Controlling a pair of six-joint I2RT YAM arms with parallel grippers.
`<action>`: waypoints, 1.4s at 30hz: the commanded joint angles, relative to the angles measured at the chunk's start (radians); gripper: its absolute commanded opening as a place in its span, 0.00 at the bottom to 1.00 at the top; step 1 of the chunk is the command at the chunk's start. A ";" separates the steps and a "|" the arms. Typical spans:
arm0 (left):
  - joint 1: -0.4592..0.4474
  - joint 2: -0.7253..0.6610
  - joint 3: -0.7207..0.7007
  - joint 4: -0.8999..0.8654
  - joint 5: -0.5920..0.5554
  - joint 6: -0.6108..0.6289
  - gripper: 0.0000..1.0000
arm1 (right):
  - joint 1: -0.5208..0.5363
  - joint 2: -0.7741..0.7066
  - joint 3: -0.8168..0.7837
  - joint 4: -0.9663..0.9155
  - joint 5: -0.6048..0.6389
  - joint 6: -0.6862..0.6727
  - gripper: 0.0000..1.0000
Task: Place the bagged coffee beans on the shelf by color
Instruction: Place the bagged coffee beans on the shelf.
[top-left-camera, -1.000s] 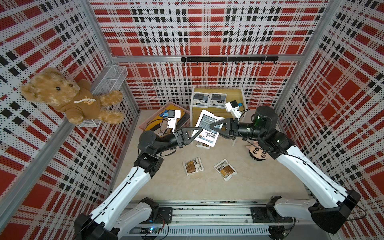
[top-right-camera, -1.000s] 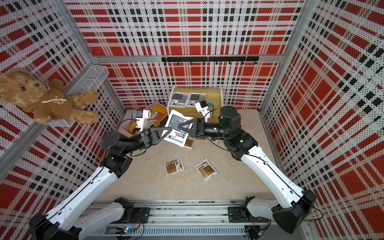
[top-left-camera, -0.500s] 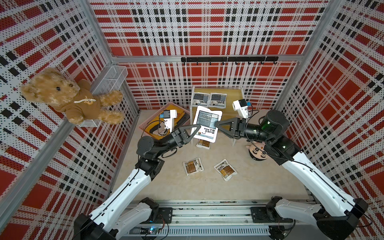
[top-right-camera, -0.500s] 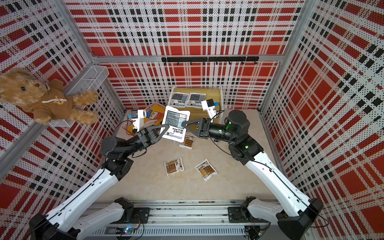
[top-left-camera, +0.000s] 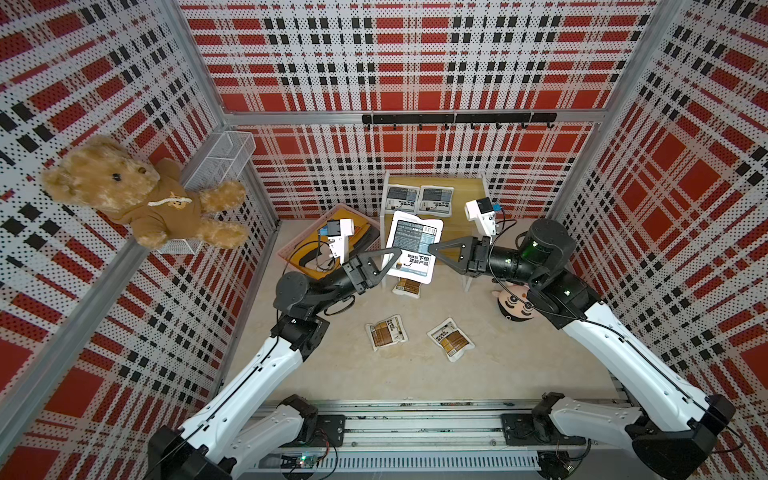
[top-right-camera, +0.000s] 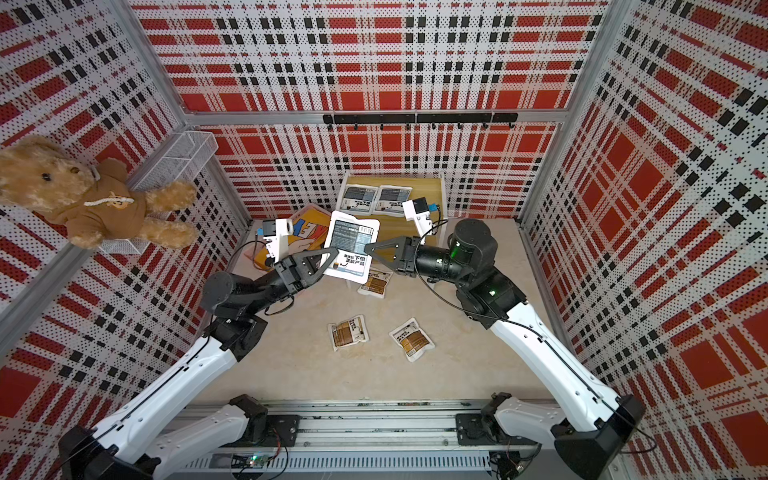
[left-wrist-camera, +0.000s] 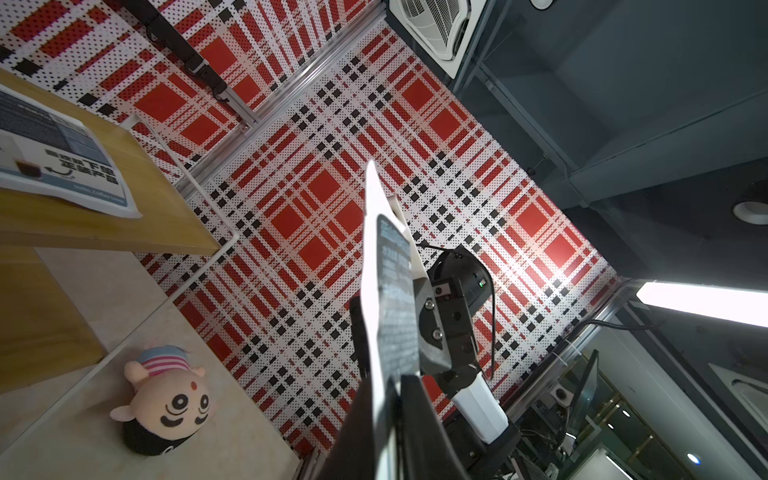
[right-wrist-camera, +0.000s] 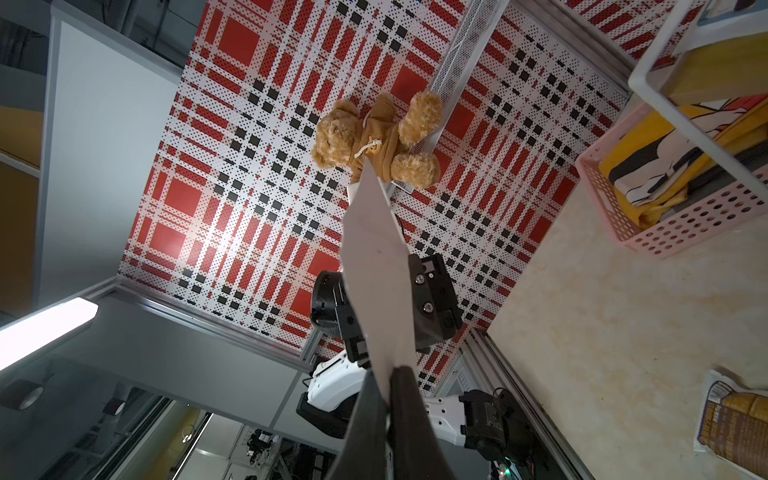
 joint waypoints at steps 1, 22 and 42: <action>0.004 0.002 0.008 0.029 0.014 -0.004 0.31 | -0.012 0.003 0.084 -0.087 0.023 -0.071 0.00; 0.191 -0.169 -0.003 -0.519 -0.017 0.326 0.62 | -0.449 0.484 0.749 -0.728 -0.062 -0.460 0.00; 0.206 -0.135 -0.044 -0.484 0.026 0.315 0.63 | -0.580 0.604 0.845 -0.790 -0.115 -0.511 0.00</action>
